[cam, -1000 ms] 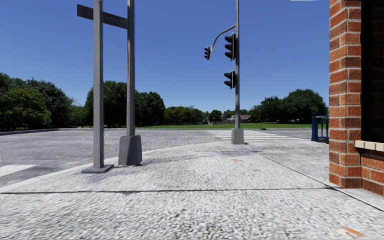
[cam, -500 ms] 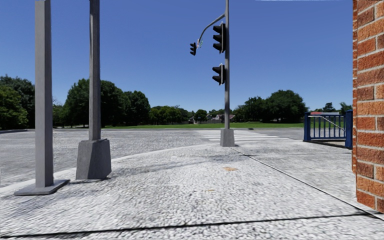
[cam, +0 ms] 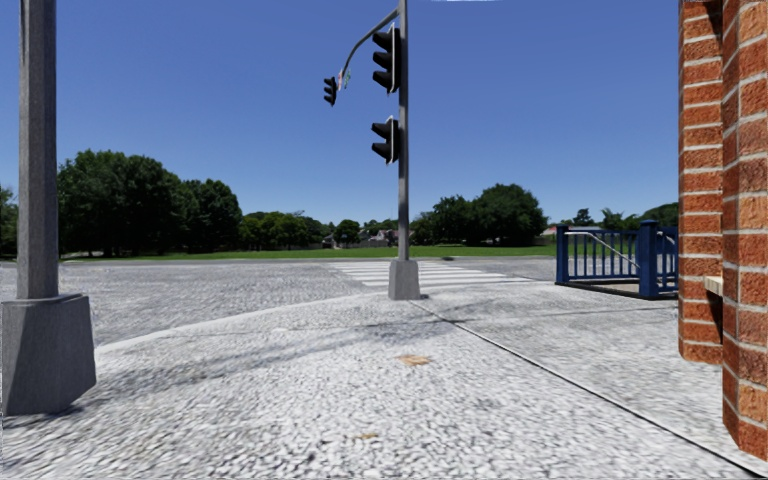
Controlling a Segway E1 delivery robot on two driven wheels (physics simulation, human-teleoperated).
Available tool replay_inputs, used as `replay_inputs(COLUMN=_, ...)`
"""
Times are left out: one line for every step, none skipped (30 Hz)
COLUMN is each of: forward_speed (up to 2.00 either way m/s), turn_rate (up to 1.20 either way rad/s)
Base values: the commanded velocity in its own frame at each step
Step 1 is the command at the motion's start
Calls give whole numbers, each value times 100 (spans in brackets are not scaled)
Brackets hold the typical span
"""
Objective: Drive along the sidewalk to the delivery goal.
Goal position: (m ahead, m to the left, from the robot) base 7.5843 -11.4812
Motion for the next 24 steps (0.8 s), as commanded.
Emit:
replay_inputs(forward_speed=120, turn_rate=-49)
replay_inputs(forward_speed=120, turn_rate=-49)
replay_inputs(forward_speed=121, turn_rate=-49)
replay_inputs(forward_speed=122, turn_rate=-49)
replay_inputs(forward_speed=124, turn_rate=-49)
replay_inputs(forward_speed=124, turn_rate=-49)
replay_inputs(forward_speed=129, turn_rate=-49)
replay_inputs(forward_speed=136, turn_rate=-49)
replay_inputs(forward_speed=138, turn_rate=-49)
replay_inputs(forward_speed=140, turn_rate=-49)
replay_inputs(forward_speed=140, turn_rate=-49)
replay_inputs(forward_speed=142, turn_rate=-49)
replay_inputs(forward_speed=143, turn_rate=-48)
replay_inputs(forward_speed=146, turn_rate=-40)
replay_inputs(forward_speed=148, turn_rate=-35)
replay_inputs(forward_speed=148, turn_rate=-35)
replay_inputs(forward_speed=148, turn_rate=-33)
replay_inputs(forward_speed=148, turn_rate=-33)
replay_inputs(forward_speed=148, turn_rate=-33)
replay_inputs(forward_speed=148, turn_rate=-33)
replay_inputs(forward_speed=148, turn_rate=-33)
replay_inputs(forward_speed=148, turn_rate=-37)
replay_inputs(forward_speed=148, turn_rate=-40)
replay_inputs(forward_speed=148, turn_rate=-43)
